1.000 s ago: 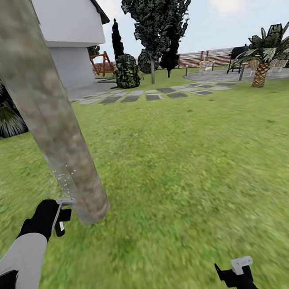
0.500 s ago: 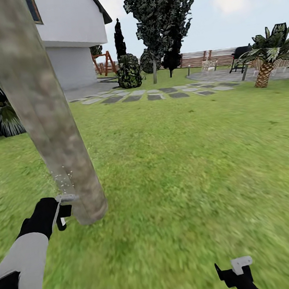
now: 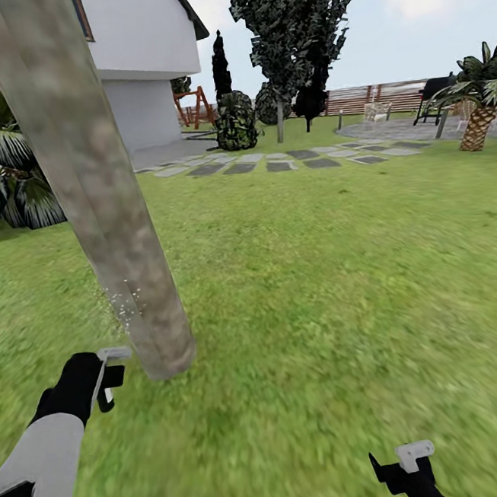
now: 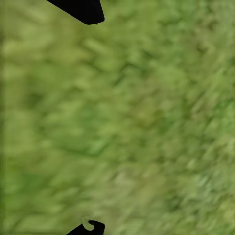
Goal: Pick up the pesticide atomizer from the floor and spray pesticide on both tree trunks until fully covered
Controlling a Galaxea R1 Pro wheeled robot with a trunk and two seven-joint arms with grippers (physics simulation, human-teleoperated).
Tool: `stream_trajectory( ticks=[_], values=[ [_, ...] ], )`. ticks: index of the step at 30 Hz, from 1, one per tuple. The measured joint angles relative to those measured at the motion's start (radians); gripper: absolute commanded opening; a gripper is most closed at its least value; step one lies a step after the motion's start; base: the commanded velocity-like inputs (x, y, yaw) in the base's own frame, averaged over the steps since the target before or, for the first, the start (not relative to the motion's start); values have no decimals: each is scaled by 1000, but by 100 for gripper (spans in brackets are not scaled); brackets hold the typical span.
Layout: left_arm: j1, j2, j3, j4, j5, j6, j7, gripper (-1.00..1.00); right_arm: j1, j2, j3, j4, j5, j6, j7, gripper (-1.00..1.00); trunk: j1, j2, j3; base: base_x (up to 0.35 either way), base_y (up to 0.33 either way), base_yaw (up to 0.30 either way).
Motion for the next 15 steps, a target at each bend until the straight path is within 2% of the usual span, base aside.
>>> stream_trajectory(
  ticks=[3, 6, 9, 15],
  values=[
    [25, 2, 1, 3, 11, -2, 2, -100, 0, 0, 0, 0, 0, 0, 0, 100, 0, 0, 0, 0, 0, 222],
    [31, -21, 1, 15, 15, -5, 4, -100, 0, 0, 0, 1, 0, 0, 0, 100, 0, 0, 0, 0, 0, 230],
    [35, -26, 4, 17, 7, -9, 5, -100, 0, 0, 0, 1, 0, 0, 0, 100, 0, 0, 0, 56, -16, 42],
    [49, -34, 20, 0, 11, -11, 4, -100, 0, 0, 0, 1, 0, 0, -1, 100, 0, 0, 0, 247, -147, 2]
  ],
)
